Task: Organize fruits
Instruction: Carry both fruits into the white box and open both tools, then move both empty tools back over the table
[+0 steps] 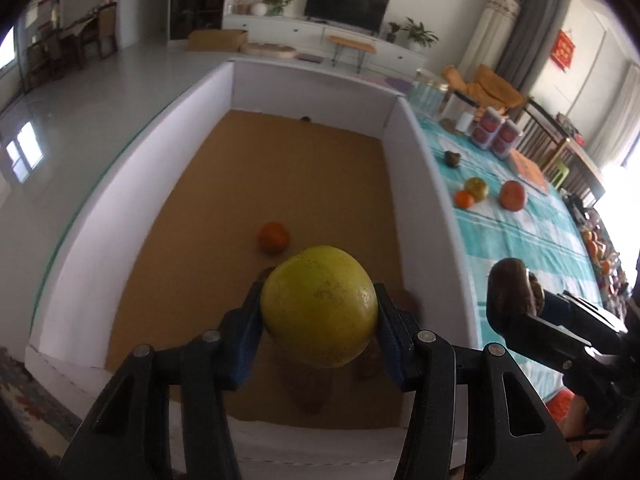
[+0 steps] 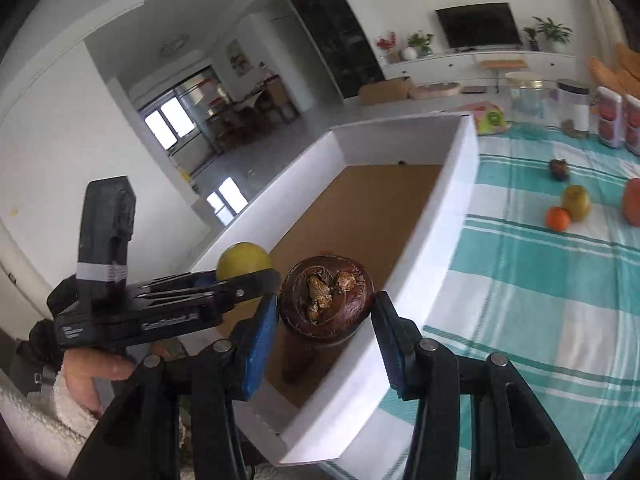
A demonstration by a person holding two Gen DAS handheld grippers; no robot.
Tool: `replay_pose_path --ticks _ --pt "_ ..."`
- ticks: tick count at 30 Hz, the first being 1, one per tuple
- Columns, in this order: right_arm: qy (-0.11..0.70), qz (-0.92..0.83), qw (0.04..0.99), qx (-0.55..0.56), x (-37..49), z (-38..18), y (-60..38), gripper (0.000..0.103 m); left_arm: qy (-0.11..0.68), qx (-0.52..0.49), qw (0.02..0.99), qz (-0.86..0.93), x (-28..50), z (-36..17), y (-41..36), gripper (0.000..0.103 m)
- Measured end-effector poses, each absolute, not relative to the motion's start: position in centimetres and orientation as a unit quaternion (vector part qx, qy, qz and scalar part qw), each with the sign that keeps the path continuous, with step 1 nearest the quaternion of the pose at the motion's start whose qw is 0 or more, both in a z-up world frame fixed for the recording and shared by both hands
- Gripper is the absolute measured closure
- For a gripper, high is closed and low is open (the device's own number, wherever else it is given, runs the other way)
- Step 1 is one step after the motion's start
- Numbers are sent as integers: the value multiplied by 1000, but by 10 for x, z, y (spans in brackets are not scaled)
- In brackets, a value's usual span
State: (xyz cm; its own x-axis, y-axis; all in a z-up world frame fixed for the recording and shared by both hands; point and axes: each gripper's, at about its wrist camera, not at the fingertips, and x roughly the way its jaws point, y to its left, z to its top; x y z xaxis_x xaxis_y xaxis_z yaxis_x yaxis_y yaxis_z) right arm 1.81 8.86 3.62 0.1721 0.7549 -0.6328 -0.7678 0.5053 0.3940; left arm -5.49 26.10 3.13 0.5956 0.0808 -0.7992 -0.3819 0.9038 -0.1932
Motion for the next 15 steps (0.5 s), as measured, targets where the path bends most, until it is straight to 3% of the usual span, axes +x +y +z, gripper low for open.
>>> replay_pose_path --ticks 3,4,6,7,8,11,15 --pt "425 498 753 -65 4 19 122 54 452 -179 857 172 -60 12 276 49" --pt "428 494 753 -75 2 16 127 53 453 -181 854 182 -60 9 278 43" --pt "425 492 757 -70 3 14 124 32 443 -182 857 192 -60 10 279 26" --pt "419 490 762 -60 4 17 118 26 431 -179 862 196 -61 15 278 16" --pt "411 485 770 -51 8 20 109 22 419 -173 869 199 -60 20 273 13" --pt "389 453 802 -36 28 30 73 18 393 -158 887 185 -52 33 258 12" --pt "364 352 862 -13 60 21 3 5 367 -157 908 127 -35 49 219 12"
